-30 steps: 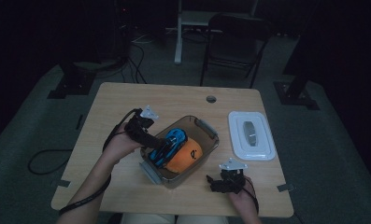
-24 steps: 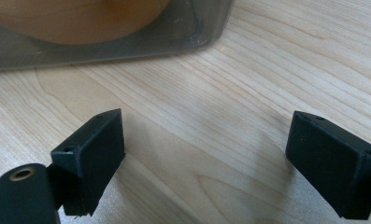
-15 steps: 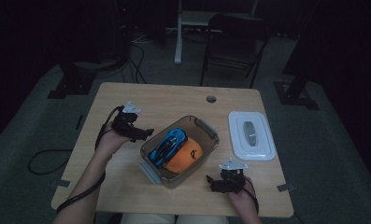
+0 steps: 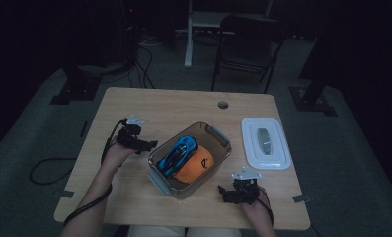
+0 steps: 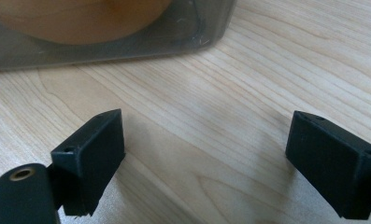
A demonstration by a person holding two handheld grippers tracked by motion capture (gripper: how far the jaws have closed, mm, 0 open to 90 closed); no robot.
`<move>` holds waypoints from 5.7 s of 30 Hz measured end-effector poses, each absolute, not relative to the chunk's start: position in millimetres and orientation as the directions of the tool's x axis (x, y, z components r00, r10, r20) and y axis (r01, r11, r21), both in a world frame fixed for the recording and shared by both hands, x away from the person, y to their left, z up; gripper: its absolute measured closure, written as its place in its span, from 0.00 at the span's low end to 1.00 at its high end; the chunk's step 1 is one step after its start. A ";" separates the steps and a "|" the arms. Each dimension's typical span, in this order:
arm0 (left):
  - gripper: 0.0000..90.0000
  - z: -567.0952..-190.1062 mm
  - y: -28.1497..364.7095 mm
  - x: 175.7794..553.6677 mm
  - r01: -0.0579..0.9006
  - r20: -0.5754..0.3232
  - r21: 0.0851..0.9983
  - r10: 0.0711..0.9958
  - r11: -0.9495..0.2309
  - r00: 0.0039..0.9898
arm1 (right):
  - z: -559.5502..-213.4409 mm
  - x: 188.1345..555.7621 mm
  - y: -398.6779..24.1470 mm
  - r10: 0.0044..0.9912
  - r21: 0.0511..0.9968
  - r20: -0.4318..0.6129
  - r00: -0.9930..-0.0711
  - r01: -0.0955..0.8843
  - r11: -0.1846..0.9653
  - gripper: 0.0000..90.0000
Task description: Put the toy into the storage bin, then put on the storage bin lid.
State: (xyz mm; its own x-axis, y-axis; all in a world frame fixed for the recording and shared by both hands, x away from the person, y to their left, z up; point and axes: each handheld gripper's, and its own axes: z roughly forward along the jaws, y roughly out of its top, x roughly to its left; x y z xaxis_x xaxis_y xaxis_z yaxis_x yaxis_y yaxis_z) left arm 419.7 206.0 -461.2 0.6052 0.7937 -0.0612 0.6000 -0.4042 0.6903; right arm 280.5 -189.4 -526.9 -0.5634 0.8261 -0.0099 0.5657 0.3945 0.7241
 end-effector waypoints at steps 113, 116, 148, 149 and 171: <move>0.10 -499.5 137.9 328.0 0.436 0.009 0.719 0.635 -0.541 0.772 | -460.4 343.7 -303.8 0.986 0.769 0.096 -0.140 0.639 0.015 0.75; 0.10 -500.0 133.5 327.3 0.434 0.008 0.715 0.627 -0.548 0.779 | -446.3 333.5 -297.8 0.982 0.789 0.095 -0.161 0.614 0.024 0.75; 0.02 -509.4 54.7 317.4 0.371 -0.010 0.696 0.509 -0.615 0.861 | -372.4 269.3 -206.9 0.853 0.872 0.094 -0.514 0.455 0.178 0.75; 0.02 -509.3 51.9 316.8 0.370 -0.013 0.699 0.506 -0.612 0.862 | -373.2 268.8 -205.0 0.847 0.870 0.098 -0.523 0.458 0.182 0.75; 0.02 -508.2 90.8 319.1 0.441 -0.038 0.714 0.600 -0.543 0.799 | -393.7 280.4 -192.3 0.775 0.819 0.111 -0.622 0.499 0.283 0.75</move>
State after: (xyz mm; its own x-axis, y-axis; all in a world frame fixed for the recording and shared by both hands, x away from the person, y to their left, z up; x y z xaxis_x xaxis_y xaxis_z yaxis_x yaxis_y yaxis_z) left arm 319.1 90.8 -508.2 0.7995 0.5995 -0.0375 0.4410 -0.5433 0.7144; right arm 280.4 -192.3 -393.7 -0.6217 0.7753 0.1114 0.4994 0.2828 0.8189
